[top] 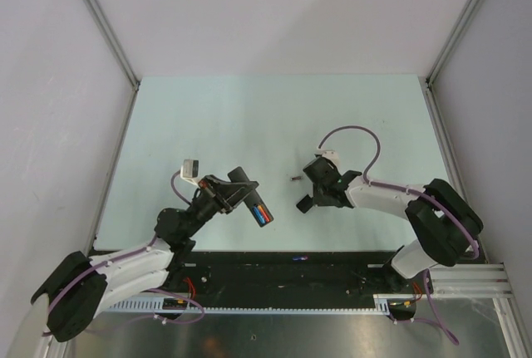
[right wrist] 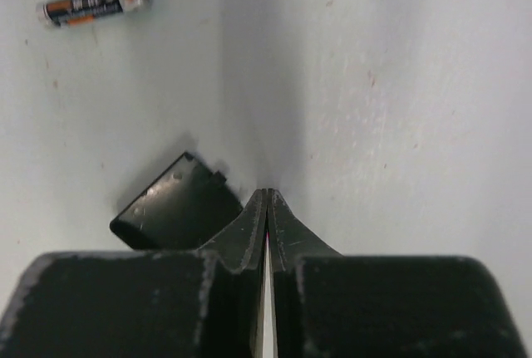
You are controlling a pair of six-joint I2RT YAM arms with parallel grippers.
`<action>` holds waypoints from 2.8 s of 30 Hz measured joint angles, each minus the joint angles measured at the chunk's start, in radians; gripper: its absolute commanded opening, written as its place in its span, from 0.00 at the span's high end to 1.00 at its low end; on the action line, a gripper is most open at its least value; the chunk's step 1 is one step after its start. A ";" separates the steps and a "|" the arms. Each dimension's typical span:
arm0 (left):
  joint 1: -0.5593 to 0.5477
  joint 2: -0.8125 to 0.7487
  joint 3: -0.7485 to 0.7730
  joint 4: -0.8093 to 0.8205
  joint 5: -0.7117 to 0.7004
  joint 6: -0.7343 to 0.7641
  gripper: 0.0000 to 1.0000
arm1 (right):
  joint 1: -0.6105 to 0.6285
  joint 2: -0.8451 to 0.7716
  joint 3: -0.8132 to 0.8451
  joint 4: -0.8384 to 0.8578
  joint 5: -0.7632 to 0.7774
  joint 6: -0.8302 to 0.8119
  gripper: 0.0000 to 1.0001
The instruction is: Load the batteries into the remote control
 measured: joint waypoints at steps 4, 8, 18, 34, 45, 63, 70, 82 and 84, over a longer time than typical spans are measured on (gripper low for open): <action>0.000 0.017 0.000 -0.005 0.000 0.000 1.00 | -0.030 0.022 0.016 0.035 -0.017 -0.056 0.91; 0.000 0.029 0.000 -0.007 0.000 0.000 1.00 | -0.033 0.047 0.035 0.067 -0.045 -0.103 0.90; 0.000 0.032 0.000 -0.008 0.000 0.000 1.00 | -0.032 0.023 0.059 -0.031 0.030 -0.088 1.00; 0.000 0.031 0.000 -0.009 0.000 0.000 1.00 | 0.127 -0.002 0.011 -0.061 0.024 0.034 1.00; 0.000 0.031 0.000 -0.011 0.000 0.000 1.00 | 0.040 0.048 0.033 0.049 0.011 -0.024 0.99; 0.000 0.039 0.000 -0.014 0.000 0.000 1.00 | 0.068 -0.100 0.062 0.011 0.002 -0.083 0.31; 0.000 0.032 0.000 -0.014 0.003 0.000 1.00 | 0.111 -0.046 0.085 0.041 -0.089 -0.041 0.24; 0.000 -0.003 0.000 -0.023 0.003 0.000 1.00 | 0.116 0.025 0.085 0.063 -0.135 -0.017 0.22; 0.000 -0.006 0.000 -0.023 0.003 0.000 1.00 | 0.116 0.036 0.085 0.070 -0.140 -0.016 0.23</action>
